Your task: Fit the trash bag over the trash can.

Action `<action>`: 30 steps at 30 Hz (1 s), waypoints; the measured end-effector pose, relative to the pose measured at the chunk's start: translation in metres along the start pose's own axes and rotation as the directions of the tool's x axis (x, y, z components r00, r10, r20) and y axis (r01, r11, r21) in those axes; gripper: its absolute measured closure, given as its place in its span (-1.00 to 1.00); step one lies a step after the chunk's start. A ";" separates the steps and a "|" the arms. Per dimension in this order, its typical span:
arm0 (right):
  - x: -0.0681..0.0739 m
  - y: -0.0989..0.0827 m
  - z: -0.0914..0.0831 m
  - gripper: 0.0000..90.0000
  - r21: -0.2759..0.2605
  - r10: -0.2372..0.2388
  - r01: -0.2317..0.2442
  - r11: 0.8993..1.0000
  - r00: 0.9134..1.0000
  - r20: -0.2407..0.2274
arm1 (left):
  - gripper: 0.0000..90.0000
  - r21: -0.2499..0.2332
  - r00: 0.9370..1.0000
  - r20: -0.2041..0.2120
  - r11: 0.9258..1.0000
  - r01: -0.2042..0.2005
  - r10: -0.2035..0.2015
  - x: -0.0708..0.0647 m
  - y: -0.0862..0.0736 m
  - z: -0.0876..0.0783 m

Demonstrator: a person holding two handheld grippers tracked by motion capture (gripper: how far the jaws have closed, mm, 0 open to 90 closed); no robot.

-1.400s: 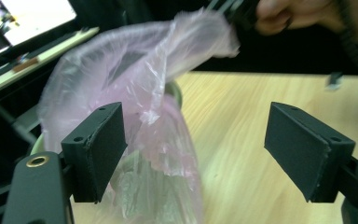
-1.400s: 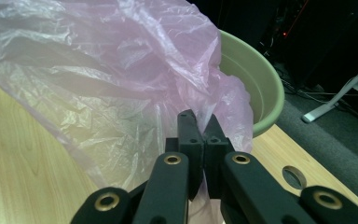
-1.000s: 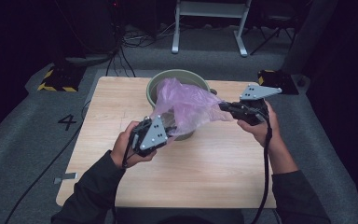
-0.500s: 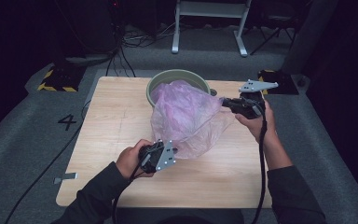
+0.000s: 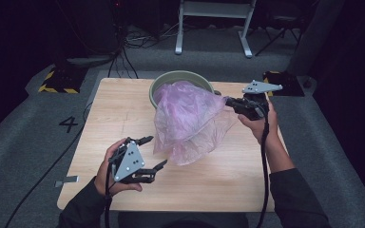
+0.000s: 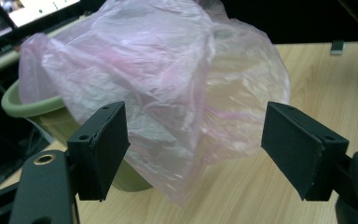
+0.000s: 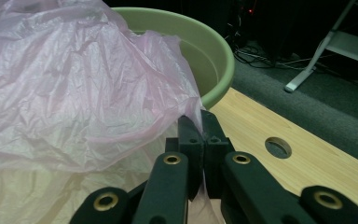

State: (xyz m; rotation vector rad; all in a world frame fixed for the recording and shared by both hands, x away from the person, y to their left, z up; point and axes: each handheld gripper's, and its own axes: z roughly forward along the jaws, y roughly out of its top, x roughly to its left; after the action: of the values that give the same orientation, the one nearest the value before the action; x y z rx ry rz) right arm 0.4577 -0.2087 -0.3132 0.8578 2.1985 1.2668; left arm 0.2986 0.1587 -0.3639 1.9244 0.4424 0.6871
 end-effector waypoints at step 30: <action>-0.011 0.000 0.022 0.96 0.070 -0.025 0.021 0.997 0.997 0.066 | 0.99 -0.060 0.977 -0.215 0.998 -0.010 -0.003 0.073 0.026 0.015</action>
State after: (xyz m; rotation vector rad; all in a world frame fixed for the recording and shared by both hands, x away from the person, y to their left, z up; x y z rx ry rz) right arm 0.4797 -0.2031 -0.3228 0.8857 2.2040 1.1409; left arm 0.3649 0.1789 -0.3259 1.8017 0.5463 0.9063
